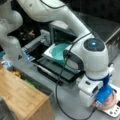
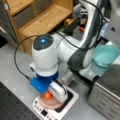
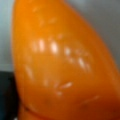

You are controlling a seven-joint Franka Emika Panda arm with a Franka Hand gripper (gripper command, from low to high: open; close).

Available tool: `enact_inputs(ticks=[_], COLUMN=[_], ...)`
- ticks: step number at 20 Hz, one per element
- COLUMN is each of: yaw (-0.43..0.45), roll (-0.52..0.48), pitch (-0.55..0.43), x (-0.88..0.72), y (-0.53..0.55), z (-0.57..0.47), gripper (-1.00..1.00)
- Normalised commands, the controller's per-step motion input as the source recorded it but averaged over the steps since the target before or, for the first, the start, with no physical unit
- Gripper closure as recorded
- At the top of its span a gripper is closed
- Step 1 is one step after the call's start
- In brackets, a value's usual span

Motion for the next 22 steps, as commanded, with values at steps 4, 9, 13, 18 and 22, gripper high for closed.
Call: enact_inputs(ticks=[4,9,13,18,22], yaw=[0.149,0.153,0.143,0.139,0.133], roll=[-0.225,-0.218,-0.201,-0.190,-0.187], pitch=[-0.097,-0.091,-0.077,-0.063,-0.061], x=[-0.08,-0.11,-0.13,-0.14,-0.14], y=[-0.02,-0.03,0.00,0.04,0.06], z=[-0.14,-0.15,-0.11,-0.05,-0.03], gripper=[1.00,1.00,1.00,1.00,1.00])
